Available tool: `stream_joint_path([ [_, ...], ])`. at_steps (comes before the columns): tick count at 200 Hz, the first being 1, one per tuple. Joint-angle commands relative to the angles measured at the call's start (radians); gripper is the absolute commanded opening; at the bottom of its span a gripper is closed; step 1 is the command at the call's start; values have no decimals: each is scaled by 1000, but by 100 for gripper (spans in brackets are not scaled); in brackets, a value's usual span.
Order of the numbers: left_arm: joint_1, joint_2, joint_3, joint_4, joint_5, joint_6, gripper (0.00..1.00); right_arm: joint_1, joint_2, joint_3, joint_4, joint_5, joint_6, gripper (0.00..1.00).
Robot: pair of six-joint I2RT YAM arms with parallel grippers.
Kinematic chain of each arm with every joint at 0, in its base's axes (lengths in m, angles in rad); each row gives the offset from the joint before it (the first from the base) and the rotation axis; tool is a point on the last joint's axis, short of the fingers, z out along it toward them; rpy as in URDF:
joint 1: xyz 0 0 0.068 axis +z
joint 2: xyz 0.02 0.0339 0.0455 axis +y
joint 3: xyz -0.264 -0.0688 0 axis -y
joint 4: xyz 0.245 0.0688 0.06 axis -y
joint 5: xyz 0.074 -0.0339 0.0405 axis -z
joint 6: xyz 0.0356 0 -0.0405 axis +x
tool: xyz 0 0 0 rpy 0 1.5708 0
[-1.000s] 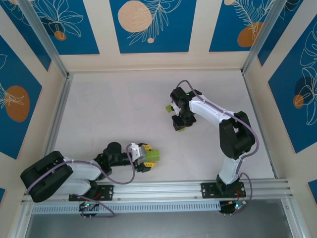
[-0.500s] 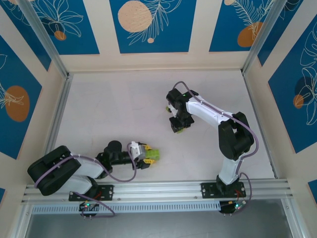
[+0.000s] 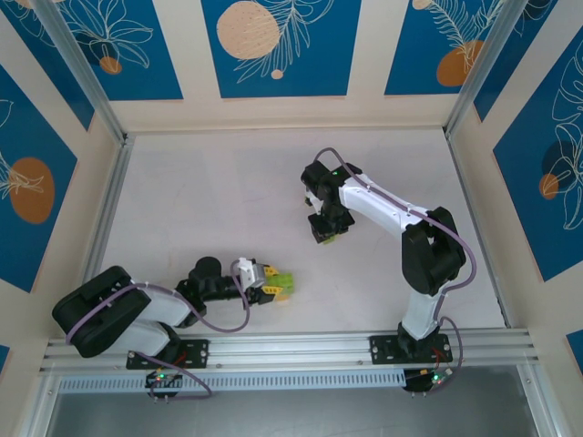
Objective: Assemble a carrot with lego
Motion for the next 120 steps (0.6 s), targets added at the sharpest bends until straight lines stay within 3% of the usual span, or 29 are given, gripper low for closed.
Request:
stream_joint_path([
  [1, 10, 14, -2, 37, 39, 3, 34, 20, -17, 39, -56, -6, 20, 32],
  [68, 11, 5, 10, -10, 63, 23, 30, 186, -89, 96, -205, -56, 198, 32],
  [120, 11, 13, 17, -23, 67, 27, 29, 324, -127, 72, -171, -110, 412, 31],
])
